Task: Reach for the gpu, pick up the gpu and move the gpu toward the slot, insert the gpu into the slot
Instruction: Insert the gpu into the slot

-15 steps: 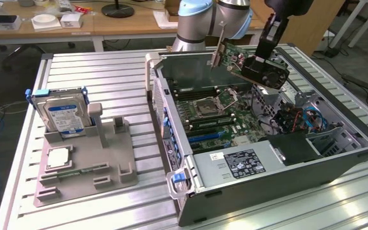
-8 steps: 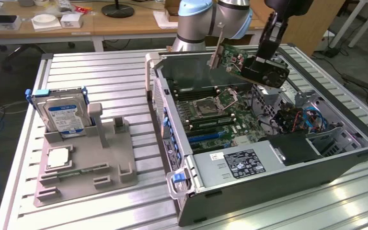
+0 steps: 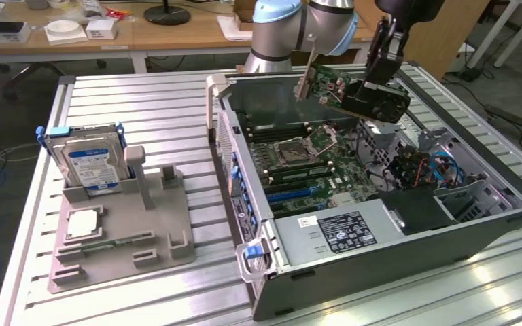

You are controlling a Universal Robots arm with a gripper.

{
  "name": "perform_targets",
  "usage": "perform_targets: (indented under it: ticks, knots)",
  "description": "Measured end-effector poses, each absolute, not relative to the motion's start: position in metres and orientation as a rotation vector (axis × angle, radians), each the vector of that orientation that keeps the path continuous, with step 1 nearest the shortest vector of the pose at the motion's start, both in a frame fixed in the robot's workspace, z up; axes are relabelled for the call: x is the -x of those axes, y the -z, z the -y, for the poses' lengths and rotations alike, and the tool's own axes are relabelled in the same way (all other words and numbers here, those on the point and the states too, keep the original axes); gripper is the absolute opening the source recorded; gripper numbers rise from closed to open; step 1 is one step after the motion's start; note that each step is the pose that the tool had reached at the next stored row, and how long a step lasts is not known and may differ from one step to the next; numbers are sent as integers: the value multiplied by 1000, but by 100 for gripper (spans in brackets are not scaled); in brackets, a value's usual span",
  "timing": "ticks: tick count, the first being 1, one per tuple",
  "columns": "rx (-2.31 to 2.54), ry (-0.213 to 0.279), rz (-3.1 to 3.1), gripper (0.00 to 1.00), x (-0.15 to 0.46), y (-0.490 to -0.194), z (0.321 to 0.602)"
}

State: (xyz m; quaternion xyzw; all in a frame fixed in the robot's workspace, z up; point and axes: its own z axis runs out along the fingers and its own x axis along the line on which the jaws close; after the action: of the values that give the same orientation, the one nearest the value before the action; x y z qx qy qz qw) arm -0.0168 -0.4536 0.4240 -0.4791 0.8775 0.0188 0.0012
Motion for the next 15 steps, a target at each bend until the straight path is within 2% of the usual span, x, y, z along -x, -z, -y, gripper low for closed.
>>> perform_targets:
  ticks: [15]
  knots:
    - [1738, -59, -2618, 26, 17, -424, 454]
